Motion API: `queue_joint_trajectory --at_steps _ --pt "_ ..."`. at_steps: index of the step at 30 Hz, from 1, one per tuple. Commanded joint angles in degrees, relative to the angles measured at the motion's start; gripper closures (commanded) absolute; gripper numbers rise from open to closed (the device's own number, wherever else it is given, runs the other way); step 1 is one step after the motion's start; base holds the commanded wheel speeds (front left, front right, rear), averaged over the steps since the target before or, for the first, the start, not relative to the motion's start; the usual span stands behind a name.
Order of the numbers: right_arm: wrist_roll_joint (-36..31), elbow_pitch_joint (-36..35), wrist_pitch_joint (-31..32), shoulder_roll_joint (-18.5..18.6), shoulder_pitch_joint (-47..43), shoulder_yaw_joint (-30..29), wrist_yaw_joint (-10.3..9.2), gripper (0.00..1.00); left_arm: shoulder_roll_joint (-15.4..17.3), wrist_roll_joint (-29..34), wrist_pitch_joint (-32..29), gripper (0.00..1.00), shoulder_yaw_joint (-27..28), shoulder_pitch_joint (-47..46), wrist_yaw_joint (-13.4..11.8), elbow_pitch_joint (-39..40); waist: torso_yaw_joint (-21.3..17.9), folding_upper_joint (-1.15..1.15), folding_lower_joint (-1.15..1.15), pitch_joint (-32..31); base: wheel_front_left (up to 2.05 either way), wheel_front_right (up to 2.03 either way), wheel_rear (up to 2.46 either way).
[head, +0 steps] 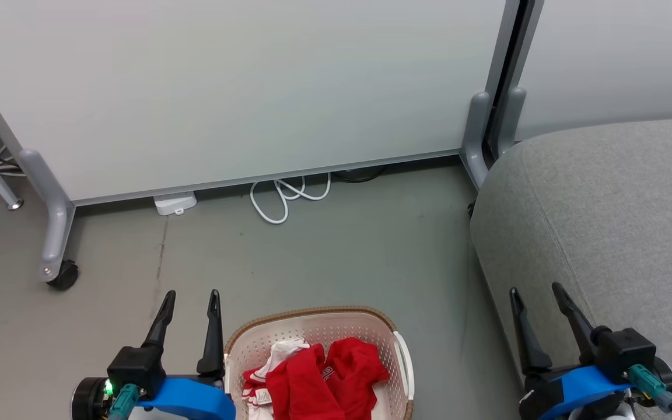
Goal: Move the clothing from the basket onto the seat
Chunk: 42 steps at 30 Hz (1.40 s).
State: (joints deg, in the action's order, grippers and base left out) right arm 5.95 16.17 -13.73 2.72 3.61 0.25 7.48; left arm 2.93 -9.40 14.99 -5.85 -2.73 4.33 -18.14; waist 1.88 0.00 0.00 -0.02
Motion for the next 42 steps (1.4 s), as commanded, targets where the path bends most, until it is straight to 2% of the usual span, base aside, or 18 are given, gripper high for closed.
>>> queue_joint_trajectory --at_steps 1,7,12,26,34,42 --pt "0.2 -0.2 -0.3 0.3 0.8 0.2 0.03 0.00 -0.1 0.3 0.3 0.00 0.0 -0.2 -0.1 -0.2 -0.6 0.00 0.00 0.7 0.00 0.00 0.00" --pt "0.6 -0.9 -0.5 0.3 2.5 1.2 0.02 0.00 0.6 1.1 0.3 0.00 -0.4 -2.4 0.4 -1.6 -3.0 0.00 0.00 4.8 0.00 0.00 0.00" --pt "1.2 -1.4 -0.8 0.3 5.0 2.7 0.02 0.00 1.0 1.9 0.3 0.00 -1.4 -5.4 0.6 -3.7 -5.4 0.00 0.00 10.6 0.00 0.00 0.00" --pt "5.0 -3.5 -1.5 0.2 15.5 9.1 0.02 0.00 2.9 3.9 -1.7 0.00 -4.9 -19.8 1.6 -16.9 -13.7 0.00 0.00 28.1 0.00 0.00 0.00" --pt "8.5 -6.2 -1.5 0.2 18.5 13.8 0.02 0.00 7.0 5.4 -4.1 0.00 -5.4 -25.0 1.4 -24.9 -19.4 0.00 0.00 34.7 0.00 0.00 0.00" --pt "11.7 -8.1 -1.5 0.2 19.8 17.6 0.02 0.00 11.4 6.0 -5.8 0.00 -4.6 -27.8 0.0 -28.7 -24.0 0.00 0.00 39.8 0.00 0.00 0.00"
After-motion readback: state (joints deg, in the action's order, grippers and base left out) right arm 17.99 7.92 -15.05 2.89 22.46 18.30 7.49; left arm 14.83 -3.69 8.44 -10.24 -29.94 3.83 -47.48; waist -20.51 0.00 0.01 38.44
